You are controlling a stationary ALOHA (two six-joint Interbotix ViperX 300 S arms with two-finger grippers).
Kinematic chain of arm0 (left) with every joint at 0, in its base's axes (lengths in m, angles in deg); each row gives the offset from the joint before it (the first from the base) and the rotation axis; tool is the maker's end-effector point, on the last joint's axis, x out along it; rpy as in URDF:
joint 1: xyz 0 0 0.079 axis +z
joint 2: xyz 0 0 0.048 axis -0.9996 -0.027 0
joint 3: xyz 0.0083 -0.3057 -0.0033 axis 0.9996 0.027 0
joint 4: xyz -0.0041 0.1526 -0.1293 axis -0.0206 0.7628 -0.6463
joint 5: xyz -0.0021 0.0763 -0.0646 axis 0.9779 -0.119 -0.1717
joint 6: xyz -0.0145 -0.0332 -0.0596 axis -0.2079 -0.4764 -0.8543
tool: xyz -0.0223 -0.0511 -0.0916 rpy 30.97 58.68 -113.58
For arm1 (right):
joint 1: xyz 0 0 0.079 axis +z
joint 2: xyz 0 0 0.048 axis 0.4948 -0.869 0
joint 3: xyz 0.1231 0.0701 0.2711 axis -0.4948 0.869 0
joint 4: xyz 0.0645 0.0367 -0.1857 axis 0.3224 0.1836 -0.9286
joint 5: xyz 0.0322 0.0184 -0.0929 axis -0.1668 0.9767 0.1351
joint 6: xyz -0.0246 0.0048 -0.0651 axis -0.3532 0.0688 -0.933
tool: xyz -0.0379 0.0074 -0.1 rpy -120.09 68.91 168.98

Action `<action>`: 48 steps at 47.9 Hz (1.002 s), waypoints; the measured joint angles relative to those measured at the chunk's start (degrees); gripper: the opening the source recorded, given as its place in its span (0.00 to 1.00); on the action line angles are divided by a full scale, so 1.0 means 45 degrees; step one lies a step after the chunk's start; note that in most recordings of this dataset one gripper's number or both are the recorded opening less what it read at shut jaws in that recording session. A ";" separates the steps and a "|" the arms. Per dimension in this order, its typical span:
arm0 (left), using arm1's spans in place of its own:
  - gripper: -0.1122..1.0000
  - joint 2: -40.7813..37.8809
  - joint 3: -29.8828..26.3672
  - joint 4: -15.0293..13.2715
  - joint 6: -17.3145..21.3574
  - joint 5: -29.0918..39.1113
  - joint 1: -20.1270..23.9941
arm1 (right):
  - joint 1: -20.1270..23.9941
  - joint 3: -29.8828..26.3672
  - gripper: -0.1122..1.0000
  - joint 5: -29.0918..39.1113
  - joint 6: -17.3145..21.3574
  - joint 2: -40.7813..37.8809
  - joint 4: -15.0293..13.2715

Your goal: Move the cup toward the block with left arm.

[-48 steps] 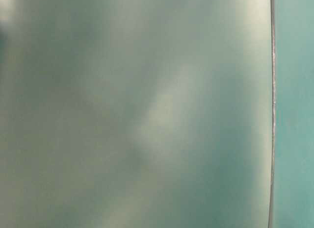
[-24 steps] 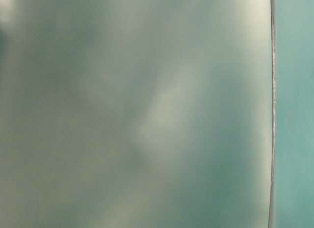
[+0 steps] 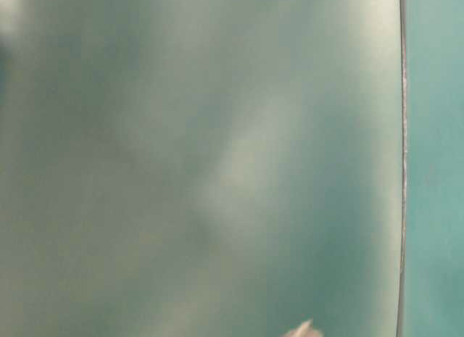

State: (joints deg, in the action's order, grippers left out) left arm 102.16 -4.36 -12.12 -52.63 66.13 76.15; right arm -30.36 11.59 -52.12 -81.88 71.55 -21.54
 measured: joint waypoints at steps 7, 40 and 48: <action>0.88 -0.1211 -0.0977 0.0000 0.0234 0.0391 -0.0488 | 0.0000 0.0000 0.10 0.0176 0.0020 0.0039 0.0000; 0.88 -0.5293 -0.3555 0.0020 0.0195 0.1563 -0.1523 | 0.0000 0.0000 0.10 0.0293 0.0098 0.0059 0.0020; 0.88 -0.6230 -0.4160 0.0020 0.0176 0.1543 -0.1660 | 0.0000 0.0000 0.10 0.0312 0.0098 0.0059 0.0000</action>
State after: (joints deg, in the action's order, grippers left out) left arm 74.12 -23.08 -12.03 -51.84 73.07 68.68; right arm -30.36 11.59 -50.71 -81.45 71.82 -21.54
